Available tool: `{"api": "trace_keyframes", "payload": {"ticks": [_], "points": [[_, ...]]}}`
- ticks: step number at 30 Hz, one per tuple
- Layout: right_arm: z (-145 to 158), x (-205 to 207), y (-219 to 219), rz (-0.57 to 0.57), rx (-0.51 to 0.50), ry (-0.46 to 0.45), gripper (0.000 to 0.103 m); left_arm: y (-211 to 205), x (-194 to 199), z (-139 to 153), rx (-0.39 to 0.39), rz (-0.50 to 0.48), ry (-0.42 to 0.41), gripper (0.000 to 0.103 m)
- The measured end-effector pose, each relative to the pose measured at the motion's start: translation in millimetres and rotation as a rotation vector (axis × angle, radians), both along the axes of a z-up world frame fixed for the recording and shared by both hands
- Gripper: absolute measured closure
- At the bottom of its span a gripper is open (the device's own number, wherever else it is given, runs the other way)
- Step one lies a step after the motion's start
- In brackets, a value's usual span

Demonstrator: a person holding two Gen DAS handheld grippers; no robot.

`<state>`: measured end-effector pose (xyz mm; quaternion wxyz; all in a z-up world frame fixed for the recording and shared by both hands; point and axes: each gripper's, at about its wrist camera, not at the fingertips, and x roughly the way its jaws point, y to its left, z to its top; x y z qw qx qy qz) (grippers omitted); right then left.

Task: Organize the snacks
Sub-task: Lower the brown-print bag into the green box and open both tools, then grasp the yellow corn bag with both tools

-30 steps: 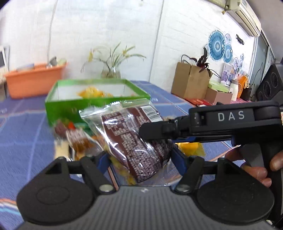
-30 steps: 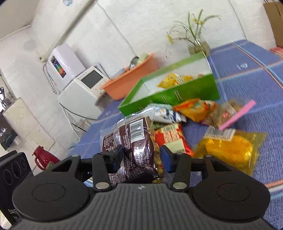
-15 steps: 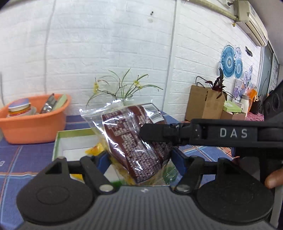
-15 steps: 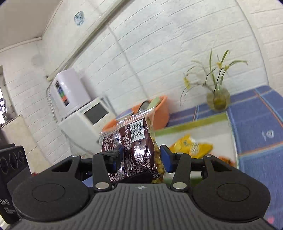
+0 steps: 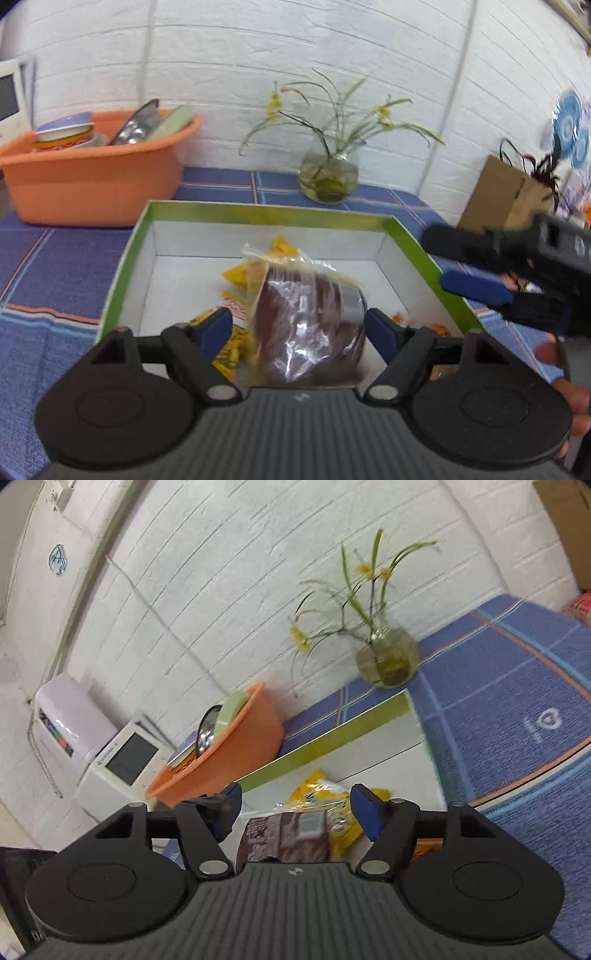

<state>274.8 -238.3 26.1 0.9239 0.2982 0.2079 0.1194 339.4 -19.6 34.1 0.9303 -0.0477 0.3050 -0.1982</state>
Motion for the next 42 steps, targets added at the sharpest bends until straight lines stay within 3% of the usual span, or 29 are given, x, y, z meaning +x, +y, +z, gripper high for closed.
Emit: {"api": "trace_keyframes", "payload": {"ticks": [4, 7, 10, 12, 16, 20, 24, 27, 29, 32, 37, 42], "points": [[9, -29, -18, 0.001, 0.022, 0.052, 0.0, 7, -18, 21, 0.009, 0.007, -0.093, 0.019], [7, -62, -37, -0.023, 0.085, 0.121, 0.0, -2, -44, 36, 0.01, -0.087, -0.175, 0.006], [-3, -97, -54, -0.037, 0.129, 0.173, 0.0, -18, -72, 45, 0.019, -0.22, -0.237, 0.005], [-13, -118, -60, -0.055, 0.122, 0.225, 0.0, -29, -89, 43, 0.01, -0.29, -0.236, 0.005], [-28, -153, -72, -0.029, 0.05, 0.312, 0.0, -49, -122, 23, 0.033, -0.43, -0.17, 0.005], [-33, -182, -78, 0.016, -0.021, 0.275, 0.0, -56, -158, -4, 0.094, -0.498, -0.157, 0.004], [-28, -193, -75, 0.08, -0.234, 0.18, 0.0, -62, -180, -34, 0.155, -0.616, -0.153, 0.004], [-26, -193, -72, 0.166, -0.335, 0.14, 0.0, -72, -183, -42, 0.226, -0.623, -0.192, 0.004], [-26, -190, -68, 0.233, -0.365, 0.123, 0.0, -76, -179, -44, 0.201, -0.631, -0.192, 0.004], [-26, -184, -56, 0.335, -0.462, 0.09, 0.0, -83, -168, -49, 0.151, -0.663, -0.123, 0.004], [-27, -172, -40, 0.429, -0.63, 0.085, 0.0, -90, -162, -61, 0.169, -0.682, -0.062, 0.004], [-42, -149, -45, 0.448, -0.612, 0.168, 0.0, -98, -164, -69, 0.204, -0.706, -0.074, 0.006]]}}
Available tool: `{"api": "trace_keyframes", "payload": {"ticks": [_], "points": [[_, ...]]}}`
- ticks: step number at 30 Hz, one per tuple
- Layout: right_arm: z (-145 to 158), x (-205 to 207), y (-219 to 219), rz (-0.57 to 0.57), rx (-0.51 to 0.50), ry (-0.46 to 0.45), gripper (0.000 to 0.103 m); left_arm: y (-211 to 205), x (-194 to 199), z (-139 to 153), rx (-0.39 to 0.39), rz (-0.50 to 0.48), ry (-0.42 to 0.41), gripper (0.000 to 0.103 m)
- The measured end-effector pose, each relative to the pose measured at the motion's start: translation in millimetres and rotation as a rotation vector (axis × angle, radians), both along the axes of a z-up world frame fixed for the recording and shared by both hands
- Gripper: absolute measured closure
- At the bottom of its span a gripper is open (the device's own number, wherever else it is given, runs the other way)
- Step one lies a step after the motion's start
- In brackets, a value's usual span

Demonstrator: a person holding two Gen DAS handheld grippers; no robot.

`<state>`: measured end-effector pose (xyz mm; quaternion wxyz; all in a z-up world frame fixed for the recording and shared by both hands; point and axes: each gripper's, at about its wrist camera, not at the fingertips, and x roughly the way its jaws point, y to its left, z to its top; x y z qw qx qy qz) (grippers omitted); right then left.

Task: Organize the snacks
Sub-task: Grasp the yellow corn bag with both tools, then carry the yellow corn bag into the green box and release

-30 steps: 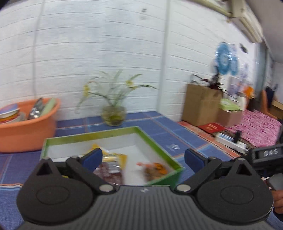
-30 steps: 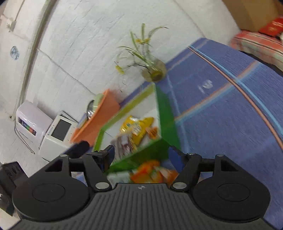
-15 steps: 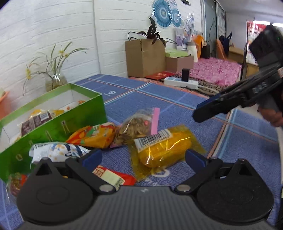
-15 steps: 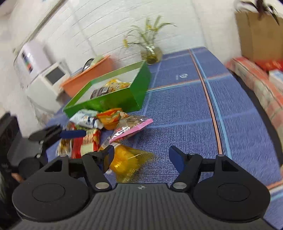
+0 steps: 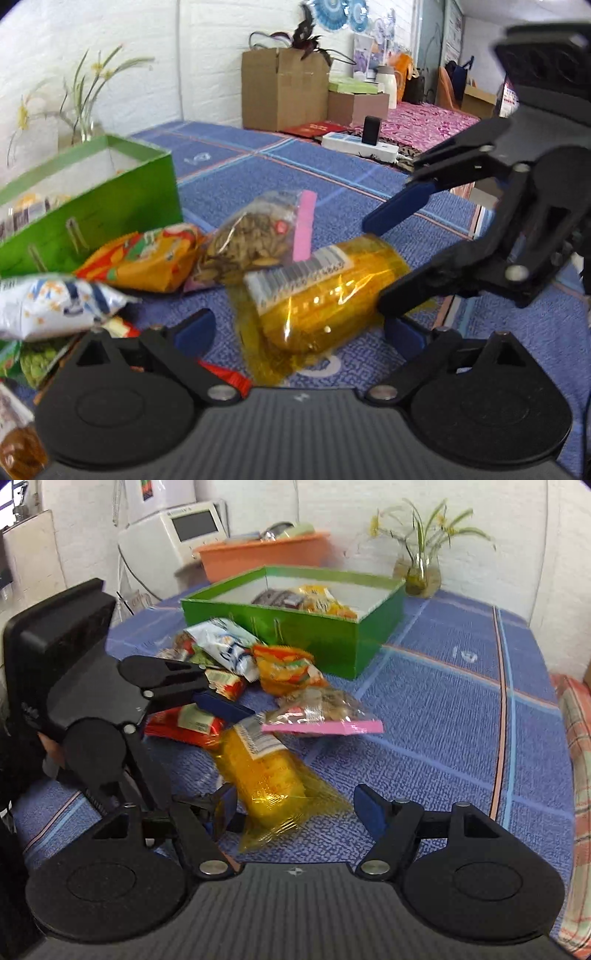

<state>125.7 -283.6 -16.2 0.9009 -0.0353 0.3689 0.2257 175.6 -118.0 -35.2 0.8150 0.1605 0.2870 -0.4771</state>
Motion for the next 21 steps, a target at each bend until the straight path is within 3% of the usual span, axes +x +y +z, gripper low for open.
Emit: {"api": "trace_keyframes", "payload": {"ticks": [3, 5, 7, 14, 21], "points": [[-4, 2, 0, -0.006, 0.012, -0.006, 0.0, -4, -1, 0, 0.001, -0.007, -0.007, 0.013], [-3, -4, 3, -0.013, -0.004, -0.037, 0.0, -2, -3, 2, -0.014, -0.007, 0.0, 0.024], [1, -12, 8, -0.02, -0.016, -0.065, 0.0, 1, -7, 6, -0.025, -0.002, 0.018, 0.026], [33, -45, 21, -0.025, 0.007, -0.215, 0.0, 28, -35, 41, -0.106, 0.026, -0.063, 0.027], [45, -28, 45, 0.041, 0.071, -0.303, 0.0, 64, -37, 62, -0.128, 0.126, -0.156, 0.027]]}}
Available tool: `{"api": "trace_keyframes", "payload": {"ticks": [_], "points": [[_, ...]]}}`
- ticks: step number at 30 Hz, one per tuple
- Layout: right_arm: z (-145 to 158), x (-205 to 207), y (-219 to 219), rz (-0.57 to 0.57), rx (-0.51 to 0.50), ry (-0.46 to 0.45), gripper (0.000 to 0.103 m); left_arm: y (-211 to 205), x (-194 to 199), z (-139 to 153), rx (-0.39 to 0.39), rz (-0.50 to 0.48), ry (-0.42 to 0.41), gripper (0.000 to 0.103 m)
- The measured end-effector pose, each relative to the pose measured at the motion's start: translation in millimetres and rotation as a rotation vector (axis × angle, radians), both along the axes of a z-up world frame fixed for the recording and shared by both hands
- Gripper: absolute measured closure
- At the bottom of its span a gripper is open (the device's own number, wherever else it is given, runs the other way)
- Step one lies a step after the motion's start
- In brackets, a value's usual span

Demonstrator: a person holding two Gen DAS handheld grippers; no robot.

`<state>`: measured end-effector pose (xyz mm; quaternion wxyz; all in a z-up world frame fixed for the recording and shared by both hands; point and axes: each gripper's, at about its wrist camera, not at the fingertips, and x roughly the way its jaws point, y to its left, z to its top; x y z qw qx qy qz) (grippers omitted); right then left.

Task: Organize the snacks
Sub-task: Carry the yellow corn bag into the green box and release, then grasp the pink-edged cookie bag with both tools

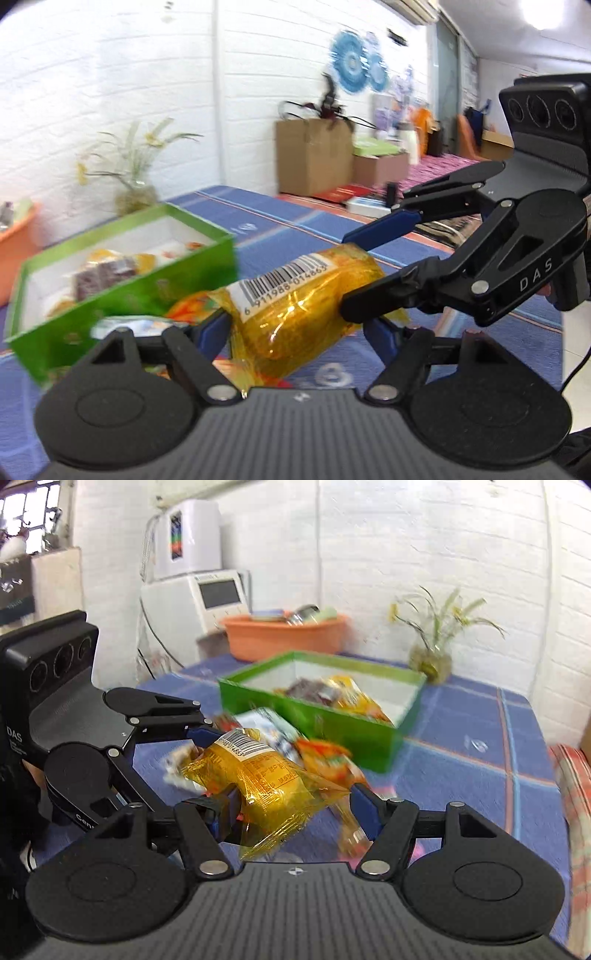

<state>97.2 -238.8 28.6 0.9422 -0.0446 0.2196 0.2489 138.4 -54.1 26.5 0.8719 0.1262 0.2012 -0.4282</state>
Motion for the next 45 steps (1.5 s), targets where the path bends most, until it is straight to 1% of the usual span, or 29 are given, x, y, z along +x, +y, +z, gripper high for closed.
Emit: {"api": "trace_keyframes", "payload": {"ticks": [4, 8, 12, 13, 14, 15, 16, 17, 18, 19, 20, 23, 25, 27, 28, 29, 31, 33, 36, 37, 39, 42, 45], "points": [[-1, 29, 17, 0.021, 0.073, -0.051, 0.0, 19, 20, 8, 0.003, 0.085, -0.034, 0.027], [-1, 64, 25, 0.025, 0.138, -0.096, 0.0, 29, 56, 16, 0.009, 0.145, -0.06, 0.027], [5, 117, 27, 0.014, 0.189, -0.066, 0.001, 31, 109, 21, 0.003, 0.207, -0.038, 0.027], [6, 130, 27, 0.018, 0.205, -0.053, 0.012, 31, 121, 21, 0.003, 0.218, -0.029, 0.028], [6, 142, 28, 0.028, 0.22, -0.041, 0.02, 32, 136, 20, 0.012, 0.238, -0.021, 0.028], [5, 156, 30, 0.034, 0.222, -0.02, 0.019, 31, 149, 18, 0.019, 0.265, -0.01, 0.028], [2, 166, 33, 0.046, 0.221, -0.007, 0.017, 30, 162, 15, 0.037, 0.288, 0.009, 0.027], [-1, 174, 37, 0.033, 0.218, 0.003, 0.014, 28, 174, 10, 0.056, 0.318, 0.03, 0.026], [-4, 180, 39, 0.011, 0.216, 0.022, 0.008, 28, 185, 4, 0.072, 0.351, 0.042, 0.026], [-5, 185, 41, -0.004, 0.216, 0.047, 0.0, 29, 194, -2, 0.084, 0.393, 0.061, 0.026], [-4, 185, 42, -0.007, 0.221, 0.06, 0.0, 33, 200, -7, 0.085, 0.438, 0.084, 0.026], [1, 167, 32, -0.001, 0.244, 0.023, 0.0, 55, 201, -9, 0.013, 0.508, 0.132, 0.022], [6, 148, 21, -0.009, 0.248, -0.005, 0.0, 68, 190, -4, -0.015, 0.531, 0.116, 0.021], [11, 125, 11, -0.04, 0.257, -0.028, 0.0, 75, 173, 3, -0.02, 0.554, 0.076, 0.015], [12, 114, 3, -0.059, 0.265, -0.034, 0.0, 77, 163, 6, -0.025, 0.557, 0.058, 0.008], [13, 101, -3, -0.075, 0.272, -0.035, 0.0, 79, 152, 8, -0.035, 0.556, 0.037, 0.005], [11, 80, -16, -0.105, 0.285, -0.015, 0.0, 80, 126, 13, -0.057, 0.535, 0.001, 0.004], [4, 60, -28, -0.128, 0.29, 0.014, 0.0, 74, 102, 16, -0.082, 0.506, -0.008, 0.003], [-13, 42, -40, -0.177, 0.245, 0.087, 0.0, 58, 76, 12, -0.091, 0.391, 0.018, 0.003], [-20, 39, -42, -0.196, 0.219, 0.112, 0.0, 52, 68, 9, -0.085, 0.352, 0.029, 0.002], [-33, 34, -45, -0.224, 0.173, 0.151, 0.0, 34, 53, 0, -0.047, 0.272, 0.05, 0.001], [-46, 36, -50, -0.254, 0.175, 0.207, 0.0, 7, 36, -13, 0.016, 0.199, 0.043, 0.001], [-51, 44, -53, -0.261, 0.165, 0.224, 0.0, -15, 30, -19, 0.05, 0.134, 0.05, 0.001]]}}
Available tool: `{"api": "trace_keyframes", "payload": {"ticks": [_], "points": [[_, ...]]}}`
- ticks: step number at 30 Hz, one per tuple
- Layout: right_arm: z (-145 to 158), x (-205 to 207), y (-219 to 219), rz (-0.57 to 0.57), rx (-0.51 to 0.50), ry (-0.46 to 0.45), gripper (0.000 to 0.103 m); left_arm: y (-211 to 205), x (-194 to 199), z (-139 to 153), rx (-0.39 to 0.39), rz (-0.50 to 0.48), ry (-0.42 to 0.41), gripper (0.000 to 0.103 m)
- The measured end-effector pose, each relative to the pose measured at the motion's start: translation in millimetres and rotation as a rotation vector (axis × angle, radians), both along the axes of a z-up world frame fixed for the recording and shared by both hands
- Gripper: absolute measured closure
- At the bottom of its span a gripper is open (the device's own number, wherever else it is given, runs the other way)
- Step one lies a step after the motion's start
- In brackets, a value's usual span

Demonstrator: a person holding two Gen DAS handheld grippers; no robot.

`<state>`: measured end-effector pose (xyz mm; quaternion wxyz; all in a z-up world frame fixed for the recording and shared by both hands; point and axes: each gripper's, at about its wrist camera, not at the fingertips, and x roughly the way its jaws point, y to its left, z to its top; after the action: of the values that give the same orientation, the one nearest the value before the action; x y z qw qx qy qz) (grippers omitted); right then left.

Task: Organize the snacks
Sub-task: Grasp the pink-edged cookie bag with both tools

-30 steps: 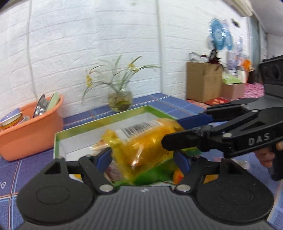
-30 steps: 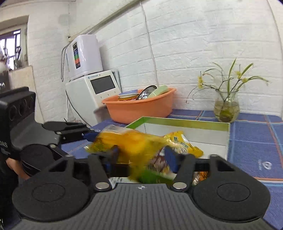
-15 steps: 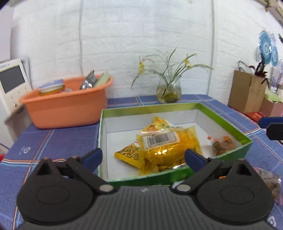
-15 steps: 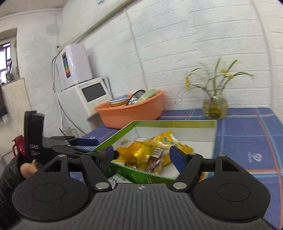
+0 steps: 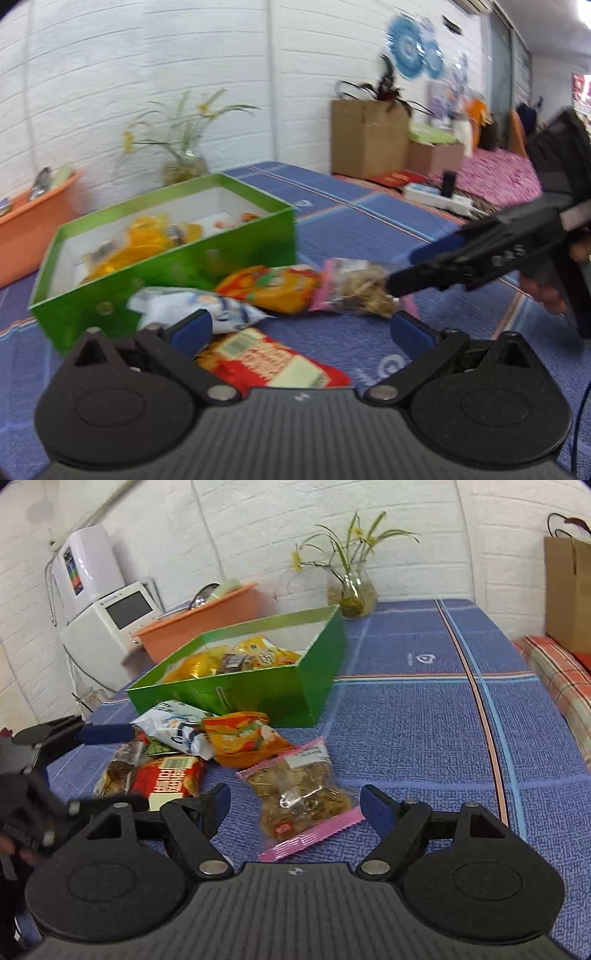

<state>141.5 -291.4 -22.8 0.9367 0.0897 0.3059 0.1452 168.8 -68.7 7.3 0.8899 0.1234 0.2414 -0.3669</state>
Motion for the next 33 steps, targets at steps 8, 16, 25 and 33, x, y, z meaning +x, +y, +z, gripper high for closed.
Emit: {"api": "trace_keyframes", "payload": {"ticks": [8, 16, 25, 33], "points": [[-14, 6, -4, 0.091, -0.096, 0.015, 0.0, -17, 46, -10, -0.156, 0.024, 0.427, 0.001], [-16, -5, -7, 0.139, -0.116, -0.026, 0.0, -28, 55, -5, -0.169, 0.108, 0.49, 0.001], [-15, -1, 9, 0.217, -0.308, -0.07, 0.0, -66, 68, -21, -0.072, 0.135, 0.442, 0.001], [-16, -6, 23, 0.217, -0.371, -0.1, 0.0, -63, 54, -28, -0.084, -0.01, 0.385, 0.032]]}}
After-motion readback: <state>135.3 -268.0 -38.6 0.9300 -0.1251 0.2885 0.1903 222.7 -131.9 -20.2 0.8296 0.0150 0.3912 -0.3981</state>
